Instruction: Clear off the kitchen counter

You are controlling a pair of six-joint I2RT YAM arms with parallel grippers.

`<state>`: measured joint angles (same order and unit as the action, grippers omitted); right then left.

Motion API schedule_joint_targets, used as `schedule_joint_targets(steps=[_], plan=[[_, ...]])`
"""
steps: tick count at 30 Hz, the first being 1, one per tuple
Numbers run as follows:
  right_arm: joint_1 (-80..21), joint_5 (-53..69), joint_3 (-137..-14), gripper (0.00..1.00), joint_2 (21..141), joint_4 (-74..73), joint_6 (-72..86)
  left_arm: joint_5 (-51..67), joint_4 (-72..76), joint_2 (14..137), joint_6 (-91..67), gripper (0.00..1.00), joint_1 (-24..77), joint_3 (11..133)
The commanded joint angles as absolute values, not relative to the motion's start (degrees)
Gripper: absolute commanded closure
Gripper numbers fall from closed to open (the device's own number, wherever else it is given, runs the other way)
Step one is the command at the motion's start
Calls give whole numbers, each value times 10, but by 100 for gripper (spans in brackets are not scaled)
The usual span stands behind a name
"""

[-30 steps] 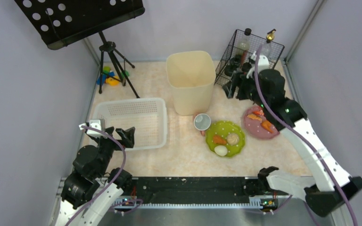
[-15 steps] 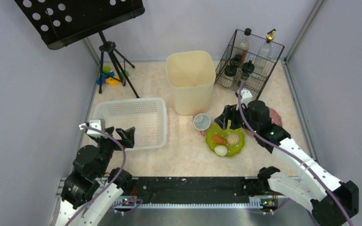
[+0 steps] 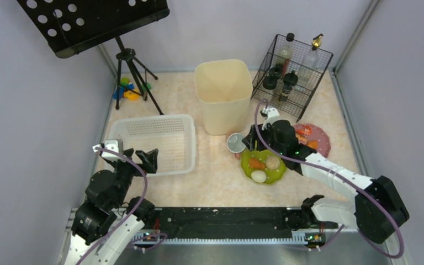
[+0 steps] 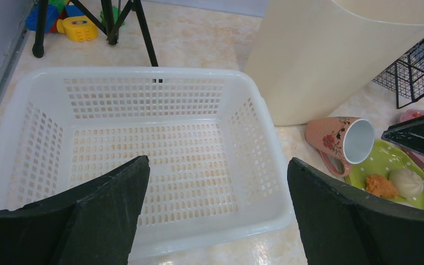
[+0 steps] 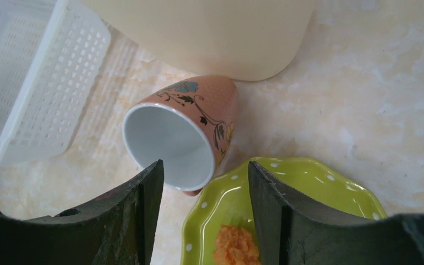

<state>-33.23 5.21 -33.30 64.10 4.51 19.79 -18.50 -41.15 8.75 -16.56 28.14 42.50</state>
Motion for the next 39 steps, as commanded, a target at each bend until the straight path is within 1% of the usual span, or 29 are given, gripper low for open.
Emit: schedule_joint_targets(steps=[1,11,19,21,26,30,31,35,39], plan=[[-344,24,-337,45,677,142,204,-180,-387,89,-165,1,283,422],[-360,3,-350,52,770,198,209,-177,-386,89,-163,1,282,422],[-383,-65,-360,59,807,224,199,-177,-386,88,-164,1,282,422],[-385,-74,-363,64,813,231,199,-177,-386,88,-164,1,283,422],[-393,-97,-366,80,818,236,197,-179,-387,87,-164,1,283,422],[-411,-124,-375,97,813,225,187,-180,-387,88,-164,1,282,422],[-415,-131,-378,100,810,220,184,-181,-387,88,-165,1,282,422],[-434,-151,-389,100,790,196,174,-183,-387,87,-165,1,282,422],[-456,-156,-406,100,743,155,174,-182,-387,90,-165,1,282,422]])
